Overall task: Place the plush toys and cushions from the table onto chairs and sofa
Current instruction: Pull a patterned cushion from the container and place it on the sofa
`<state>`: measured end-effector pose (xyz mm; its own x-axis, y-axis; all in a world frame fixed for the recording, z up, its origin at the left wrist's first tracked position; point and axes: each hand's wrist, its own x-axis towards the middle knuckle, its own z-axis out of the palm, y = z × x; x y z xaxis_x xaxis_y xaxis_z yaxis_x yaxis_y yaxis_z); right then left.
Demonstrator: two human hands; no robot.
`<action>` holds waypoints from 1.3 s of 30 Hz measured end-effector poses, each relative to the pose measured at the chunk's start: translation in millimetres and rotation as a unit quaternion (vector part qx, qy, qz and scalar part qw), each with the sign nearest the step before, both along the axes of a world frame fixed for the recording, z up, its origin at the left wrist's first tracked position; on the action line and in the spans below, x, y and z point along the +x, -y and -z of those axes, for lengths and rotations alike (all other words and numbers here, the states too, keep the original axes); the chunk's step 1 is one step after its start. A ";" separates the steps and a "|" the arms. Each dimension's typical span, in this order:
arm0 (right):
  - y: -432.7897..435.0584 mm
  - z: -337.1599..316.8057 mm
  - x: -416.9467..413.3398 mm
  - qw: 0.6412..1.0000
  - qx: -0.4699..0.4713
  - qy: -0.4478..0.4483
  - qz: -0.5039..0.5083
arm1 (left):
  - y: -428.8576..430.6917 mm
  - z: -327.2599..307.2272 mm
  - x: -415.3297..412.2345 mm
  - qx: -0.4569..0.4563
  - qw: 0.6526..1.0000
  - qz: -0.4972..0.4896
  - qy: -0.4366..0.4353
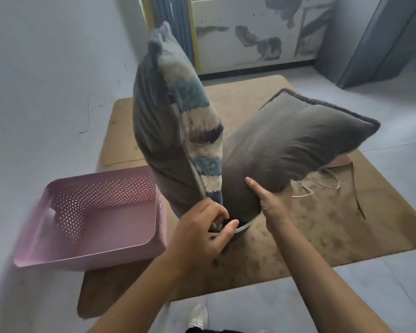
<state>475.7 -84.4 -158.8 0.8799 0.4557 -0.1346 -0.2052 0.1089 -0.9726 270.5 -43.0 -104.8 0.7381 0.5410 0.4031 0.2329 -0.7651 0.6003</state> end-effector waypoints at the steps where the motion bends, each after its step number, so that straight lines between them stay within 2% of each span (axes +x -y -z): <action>1: 2.7 -1.3 3.4 1.000 0.001 0.009 -0.007 | -5.3 5.6 12.3 0.010 1.000 0.014 -0.026; 3: 10.4 -4.5 9.3 1.000 0.009 -0.002 -0.023 | -17.3 27.7 30.1 0.085 0.991 0.019 -0.106; 6: 21.9 -4.8 16.6 0.998 0.008 -0.019 -0.058 | -26.0 67.1 34.3 0.177 0.947 0.037 -0.264; 13: 19.8 -6.7 24.5 0.997 -0.022 -0.035 -0.069 | -24.2 92.2 45.0 0.102 0.903 0.032 -0.416; 22: 20.6 -50.3 10.9 0.999 0.031 -0.018 0.003 | -37.7 103.2 51.3 0.046 0.911 0.043 -0.408; 25: 18.6 -80.0 5.8 0.997 0.046 0.056 0.005 | -44.0 105.5 48.8 0.027 0.916 0.041 -0.397; 29: 19.3 -124.2 10.5 0.991 -0.007 0.133 0.016 | -44.8 107.3 48.4 0.028 0.905 0.041 -0.424; 35: 39.6 -172.8 16.0 0.968 0.039 0.215 0.124 | -46.0 109.3 50.3 0.015 0.909 0.046 -0.413; 39: 87.6 -208.5 27.4 0.932 0.068 0.277 0.222 | -47.9 101.2 52.6 0.003 0.910 0.075 -0.408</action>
